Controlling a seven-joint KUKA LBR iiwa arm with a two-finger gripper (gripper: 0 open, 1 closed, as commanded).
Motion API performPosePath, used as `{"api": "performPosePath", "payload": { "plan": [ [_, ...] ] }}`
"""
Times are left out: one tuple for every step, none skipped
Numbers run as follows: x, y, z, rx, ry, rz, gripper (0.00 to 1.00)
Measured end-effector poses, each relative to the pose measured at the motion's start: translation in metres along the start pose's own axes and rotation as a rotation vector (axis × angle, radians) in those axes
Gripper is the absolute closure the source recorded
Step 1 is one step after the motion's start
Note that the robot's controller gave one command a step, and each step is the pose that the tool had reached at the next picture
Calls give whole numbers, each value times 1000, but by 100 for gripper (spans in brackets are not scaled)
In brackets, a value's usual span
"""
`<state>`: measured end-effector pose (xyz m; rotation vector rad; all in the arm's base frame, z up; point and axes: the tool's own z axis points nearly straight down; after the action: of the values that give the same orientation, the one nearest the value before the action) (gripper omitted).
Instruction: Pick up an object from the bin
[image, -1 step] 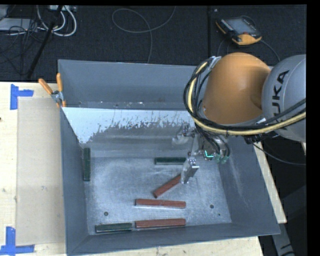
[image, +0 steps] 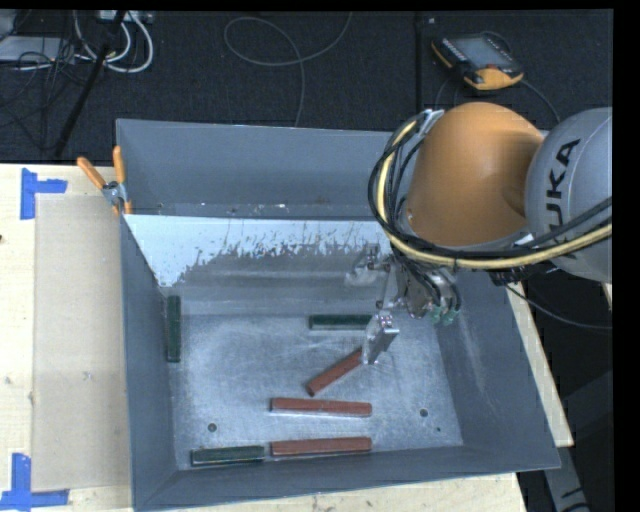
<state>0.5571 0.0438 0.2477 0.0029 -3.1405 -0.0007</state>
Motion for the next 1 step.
{"api": "performPosePath", "payload": {
  "plan": [
    [-18,-11,59,0,-4,-103,0]
  ]
}}
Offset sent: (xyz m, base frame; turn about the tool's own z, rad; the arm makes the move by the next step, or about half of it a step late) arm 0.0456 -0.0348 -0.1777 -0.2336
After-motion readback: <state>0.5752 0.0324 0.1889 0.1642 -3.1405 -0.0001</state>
